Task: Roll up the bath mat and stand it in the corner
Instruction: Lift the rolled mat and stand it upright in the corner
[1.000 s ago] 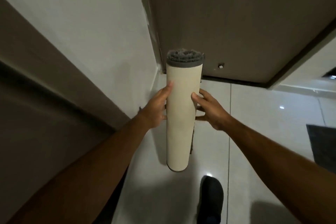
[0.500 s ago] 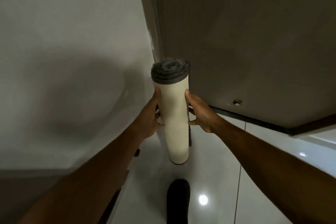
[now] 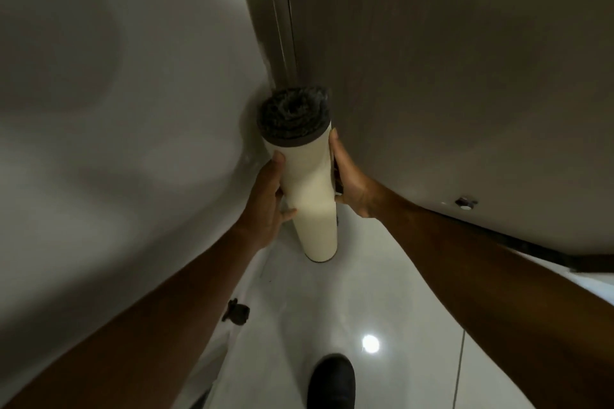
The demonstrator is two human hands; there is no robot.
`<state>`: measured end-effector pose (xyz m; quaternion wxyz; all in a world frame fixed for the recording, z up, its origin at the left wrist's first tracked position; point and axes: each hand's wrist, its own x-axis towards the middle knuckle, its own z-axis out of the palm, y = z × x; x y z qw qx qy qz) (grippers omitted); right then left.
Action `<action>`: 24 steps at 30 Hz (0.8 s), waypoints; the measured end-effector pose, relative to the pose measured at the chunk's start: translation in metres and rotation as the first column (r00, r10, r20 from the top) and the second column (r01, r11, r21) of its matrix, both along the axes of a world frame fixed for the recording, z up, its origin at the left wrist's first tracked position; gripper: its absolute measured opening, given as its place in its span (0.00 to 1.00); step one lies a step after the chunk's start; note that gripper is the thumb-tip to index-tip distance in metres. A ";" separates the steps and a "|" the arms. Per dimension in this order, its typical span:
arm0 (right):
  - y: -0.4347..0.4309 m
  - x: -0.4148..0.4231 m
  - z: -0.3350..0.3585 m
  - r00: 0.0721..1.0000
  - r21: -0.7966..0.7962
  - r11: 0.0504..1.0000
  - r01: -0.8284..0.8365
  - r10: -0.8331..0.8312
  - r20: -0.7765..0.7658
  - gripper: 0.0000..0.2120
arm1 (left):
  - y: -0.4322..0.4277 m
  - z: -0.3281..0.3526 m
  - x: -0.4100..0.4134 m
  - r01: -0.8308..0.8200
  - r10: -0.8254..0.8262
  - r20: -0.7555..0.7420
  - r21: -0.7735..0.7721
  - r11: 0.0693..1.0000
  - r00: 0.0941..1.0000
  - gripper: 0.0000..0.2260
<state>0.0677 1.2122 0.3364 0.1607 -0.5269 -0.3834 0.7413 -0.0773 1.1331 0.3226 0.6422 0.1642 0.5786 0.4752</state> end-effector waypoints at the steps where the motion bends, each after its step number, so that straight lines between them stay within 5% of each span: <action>1: 0.002 -0.004 -0.006 1.000 -0.020 1.000 0.023 -0.022 0.011 0.47 | 0.002 -0.005 -0.001 -0.008 0.008 0.012 -0.002 1.000 1.000 0.24; 10: 0.024 -0.027 -0.028 0.997 0.013 1.000 -0.006 0.005 0.074 0.50 | 0.014 -0.029 -0.002 -0.130 0.131 0.019 -0.040 0.991 0.991 0.31; 13: 0.021 -0.024 -0.024 0.996 0.141 0.990 0.001 -0.014 0.093 0.40 | 0.010 -0.024 0.007 -0.223 0.219 -0.070 -0.057 0.973 0.973 0.28; 18: 0.017 -0.008 -0.002 0.993 0.294 0.956 0.003 -0.037 0.113 0.19 | 0.012 0.002 0.012 -0.308 0.307 -0.150 0.016 0.951 0.940 0.08; 24: 0.003 0.010 0.053 0.984 0.439 0.898 -0.031 -0.050 0.172 0.09 | 0.004 0.051 0.028 -0.349 0.326 -0.292 -0.030 0.937 0.899 0.30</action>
